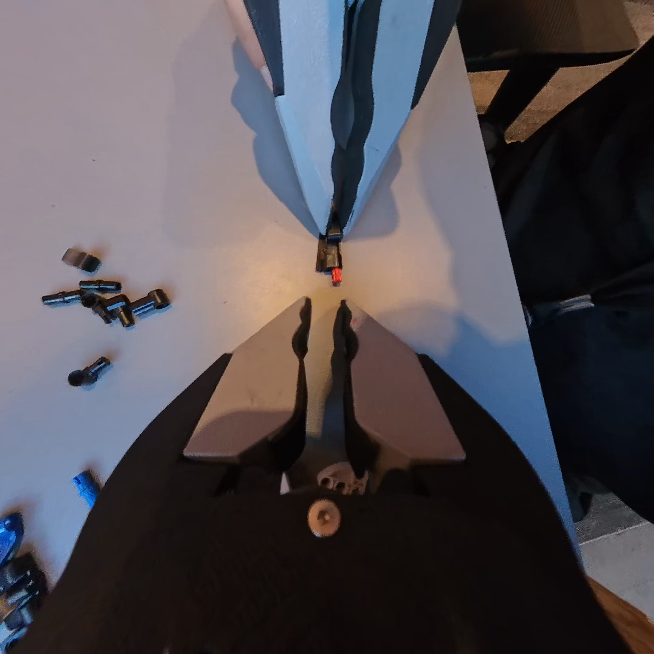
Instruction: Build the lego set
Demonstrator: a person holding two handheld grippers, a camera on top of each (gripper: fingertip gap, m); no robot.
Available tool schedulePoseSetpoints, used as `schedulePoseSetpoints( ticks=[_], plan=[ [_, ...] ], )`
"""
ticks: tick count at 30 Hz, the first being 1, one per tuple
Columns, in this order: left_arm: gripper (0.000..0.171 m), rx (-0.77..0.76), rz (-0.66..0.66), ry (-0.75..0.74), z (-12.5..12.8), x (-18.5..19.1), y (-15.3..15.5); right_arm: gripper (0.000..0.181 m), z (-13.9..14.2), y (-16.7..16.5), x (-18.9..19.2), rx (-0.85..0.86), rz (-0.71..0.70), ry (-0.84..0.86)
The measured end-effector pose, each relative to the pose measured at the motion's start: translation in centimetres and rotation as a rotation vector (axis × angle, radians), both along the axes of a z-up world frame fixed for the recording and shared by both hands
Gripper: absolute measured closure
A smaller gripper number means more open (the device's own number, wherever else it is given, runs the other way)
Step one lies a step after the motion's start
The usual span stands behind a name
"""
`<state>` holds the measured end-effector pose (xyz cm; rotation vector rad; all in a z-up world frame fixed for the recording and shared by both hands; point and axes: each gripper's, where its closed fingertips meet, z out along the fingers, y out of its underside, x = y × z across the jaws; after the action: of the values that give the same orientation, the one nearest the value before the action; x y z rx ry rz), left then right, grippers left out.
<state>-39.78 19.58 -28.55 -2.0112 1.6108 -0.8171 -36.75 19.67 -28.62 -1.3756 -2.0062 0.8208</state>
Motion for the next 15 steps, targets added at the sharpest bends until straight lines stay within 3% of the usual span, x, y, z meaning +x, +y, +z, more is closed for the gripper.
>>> schedulePoseSetpoints(
  ticks=[4, 8, 11, 15],
  plan=[
    [0.152, 0.026, 0.003, -0.009, 0.0, 0.3, 0.1, 0.178, 0.5, 0.4, -0.2, -0.010, -0.026, 0.031],
    [0.139, 0.129, 0.086, -0.027, 0.7, 0.1, 1.9, 0.178, 4.2, 1.0, -1.0, -0.162, -0.092, 0.227],
    [0.139, 0.104, 0.149, -0.178, 3.3, 1.1, 2.6, 0.178, 7.3, 1.7, -1.8, -0.342, -0.137, 0.391],
    [0.144, 0.082, 0.187, -0.374, 6.8, 1.1, 2.9, 0.178, 9.4, 1.7, -2.5, -0.553, -0.115, 0.493]
  ],
)
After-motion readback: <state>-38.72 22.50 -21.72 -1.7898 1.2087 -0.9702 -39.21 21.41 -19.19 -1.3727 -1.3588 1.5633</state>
